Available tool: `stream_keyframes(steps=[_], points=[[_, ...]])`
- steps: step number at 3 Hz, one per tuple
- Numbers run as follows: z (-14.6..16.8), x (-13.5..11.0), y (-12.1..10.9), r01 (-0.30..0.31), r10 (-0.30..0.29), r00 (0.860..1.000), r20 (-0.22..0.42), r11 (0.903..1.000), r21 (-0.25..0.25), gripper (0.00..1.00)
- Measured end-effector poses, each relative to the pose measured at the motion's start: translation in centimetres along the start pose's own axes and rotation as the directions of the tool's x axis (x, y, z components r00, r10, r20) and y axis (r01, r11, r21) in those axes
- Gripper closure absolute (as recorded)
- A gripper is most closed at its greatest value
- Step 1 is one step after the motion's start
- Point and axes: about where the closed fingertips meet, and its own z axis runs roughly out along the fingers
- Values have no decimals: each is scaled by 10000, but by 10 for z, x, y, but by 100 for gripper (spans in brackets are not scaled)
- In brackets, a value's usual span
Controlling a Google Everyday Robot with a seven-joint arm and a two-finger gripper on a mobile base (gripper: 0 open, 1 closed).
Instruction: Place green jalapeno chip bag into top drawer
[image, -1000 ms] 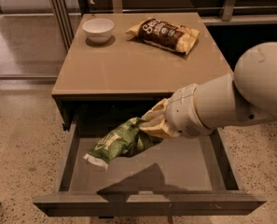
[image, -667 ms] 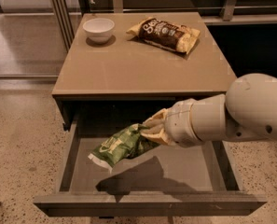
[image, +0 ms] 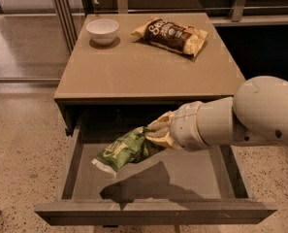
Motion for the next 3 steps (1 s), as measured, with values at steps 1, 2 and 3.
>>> stream_keyframes(steps=[1,2,3], points=[[11,29,-7,269,-256,9984,-507,9993,258,100],[31,65,-17,575,-542,9972,-513,9962,656,100],[53,95,-32,865,-875,9962,47,9904,1074,100]])
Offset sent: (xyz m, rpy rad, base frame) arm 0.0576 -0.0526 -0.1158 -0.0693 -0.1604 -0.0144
